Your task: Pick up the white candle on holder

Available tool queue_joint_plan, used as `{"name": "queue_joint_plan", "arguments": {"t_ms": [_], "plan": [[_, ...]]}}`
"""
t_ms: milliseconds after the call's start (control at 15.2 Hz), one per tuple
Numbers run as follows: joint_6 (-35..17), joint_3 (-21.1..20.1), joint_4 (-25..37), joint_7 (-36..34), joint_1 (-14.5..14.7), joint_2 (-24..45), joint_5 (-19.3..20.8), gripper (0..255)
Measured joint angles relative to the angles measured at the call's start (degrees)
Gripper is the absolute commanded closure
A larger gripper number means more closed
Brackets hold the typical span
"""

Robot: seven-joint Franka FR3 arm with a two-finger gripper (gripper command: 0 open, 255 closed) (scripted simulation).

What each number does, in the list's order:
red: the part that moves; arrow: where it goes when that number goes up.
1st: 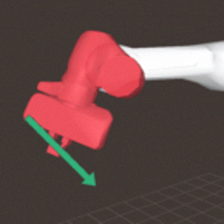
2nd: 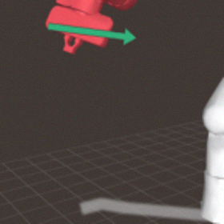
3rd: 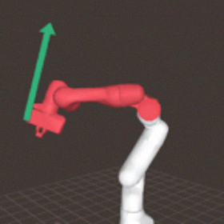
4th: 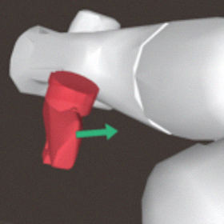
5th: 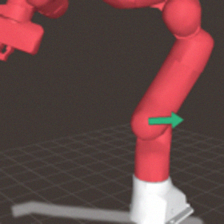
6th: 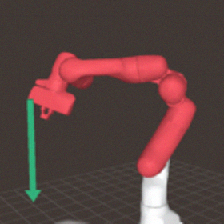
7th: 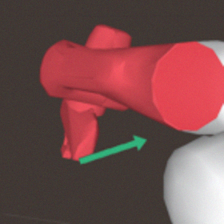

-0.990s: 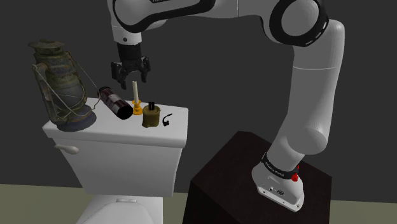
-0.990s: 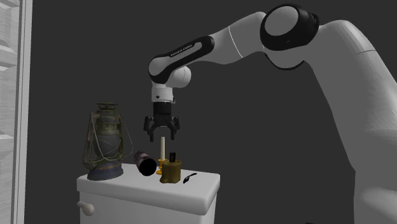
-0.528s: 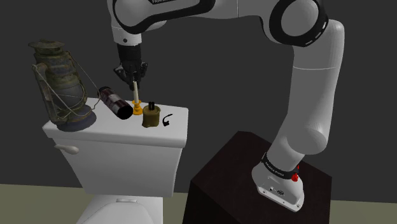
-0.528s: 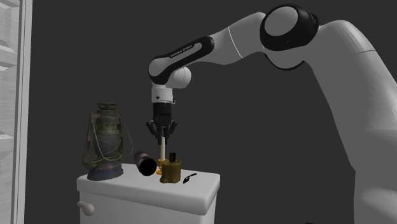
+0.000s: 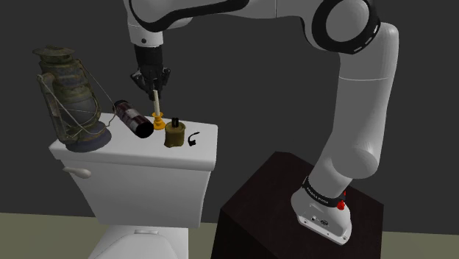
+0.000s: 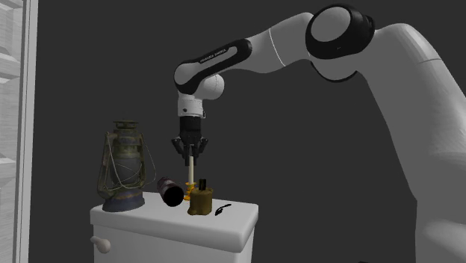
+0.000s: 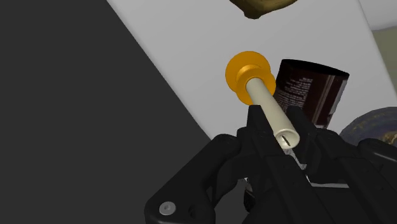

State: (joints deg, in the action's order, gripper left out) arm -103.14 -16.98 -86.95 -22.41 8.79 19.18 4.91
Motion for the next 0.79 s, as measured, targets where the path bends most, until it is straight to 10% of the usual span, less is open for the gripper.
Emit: {"name": "queue_joint_plan", "arguments": {"t_ms": [792], "plan": [[8.9, -0.2, 8.9, 0.1, 0.5, 0.0, -0.1, 255]]}}
